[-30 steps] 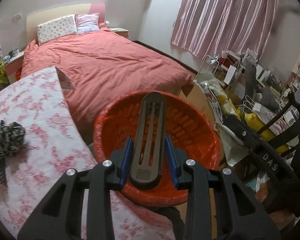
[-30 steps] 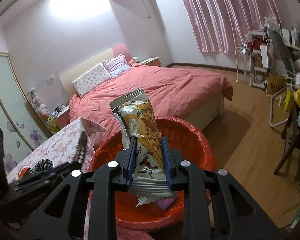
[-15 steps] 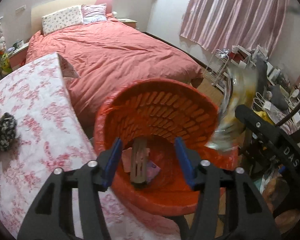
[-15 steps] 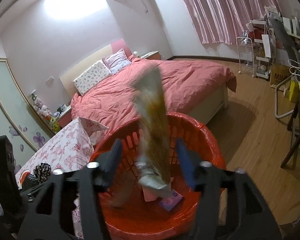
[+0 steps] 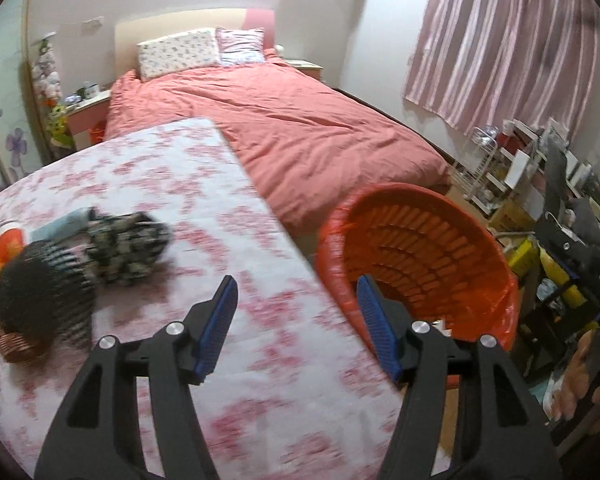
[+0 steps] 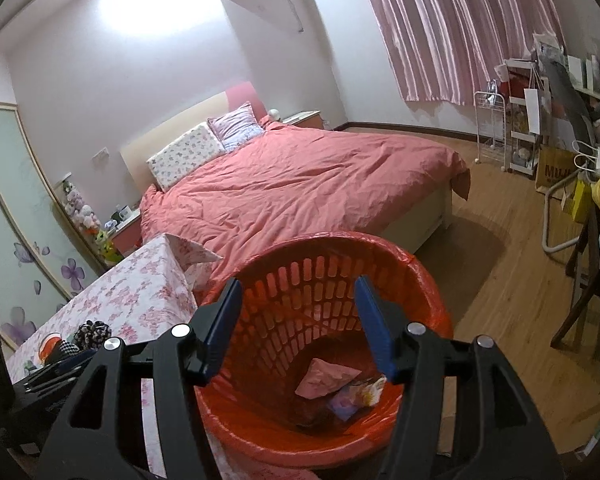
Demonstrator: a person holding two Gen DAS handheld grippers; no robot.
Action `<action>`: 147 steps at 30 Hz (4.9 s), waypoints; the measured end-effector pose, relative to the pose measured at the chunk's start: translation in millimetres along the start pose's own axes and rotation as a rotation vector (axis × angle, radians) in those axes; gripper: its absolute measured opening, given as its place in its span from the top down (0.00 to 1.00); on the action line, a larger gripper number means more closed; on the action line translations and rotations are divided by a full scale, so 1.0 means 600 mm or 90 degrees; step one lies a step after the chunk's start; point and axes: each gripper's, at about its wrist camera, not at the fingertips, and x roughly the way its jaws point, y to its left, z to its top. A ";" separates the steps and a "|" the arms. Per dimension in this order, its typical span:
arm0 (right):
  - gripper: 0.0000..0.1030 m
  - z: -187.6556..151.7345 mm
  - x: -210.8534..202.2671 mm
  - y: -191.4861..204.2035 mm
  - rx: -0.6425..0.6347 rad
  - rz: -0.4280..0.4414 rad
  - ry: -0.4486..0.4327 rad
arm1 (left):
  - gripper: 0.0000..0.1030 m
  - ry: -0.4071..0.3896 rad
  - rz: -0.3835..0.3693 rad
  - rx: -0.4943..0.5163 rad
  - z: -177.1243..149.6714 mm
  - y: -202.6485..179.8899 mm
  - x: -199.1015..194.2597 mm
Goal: Collect trash
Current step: 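Move both open tools back toward the pile on the table, then grasp the black floral cloth with the right tool while the left tool grasps the green towel, then carry the floral cloth and green towel over the orange basket with both tools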
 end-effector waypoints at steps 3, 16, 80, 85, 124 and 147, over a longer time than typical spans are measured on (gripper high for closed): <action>0.43 -0.005 0.001 0.021 -0.013 0.008 0.005 | 0.40 -0.015 0.023 -0.009 -0.009 0.039 -0.023; 0.43 -0.052 0.024 0.146 -0.095 0.080 0.061 | 0.37 -0.028 0.145 -0.115 -0.076 0.251 -0.108; 0.94 -0.141 0.145 0.422 -0.238 0.155 0.184 | 0.90 -0.067 0.282 -0.303 -0.120 0.600 -0.221; 0.94 -0.133 0.134 0.420 -0.236 0.158 0.173 | 0.90 -0.086 0.276 -0.300 -0.114 0.593 -0.248; 0.94 -0.077 0.010 0.357 -0.207 0.167 0.057 | 0.90 -0.173 0.194 -0.215 -0.053 0.434 -0.336; 0.94 -0.043 -0.015 0.232 -0.139 0.118 0.022 | 0.90 -0.145 0.047 -0.121 0.001 0.236 -0.238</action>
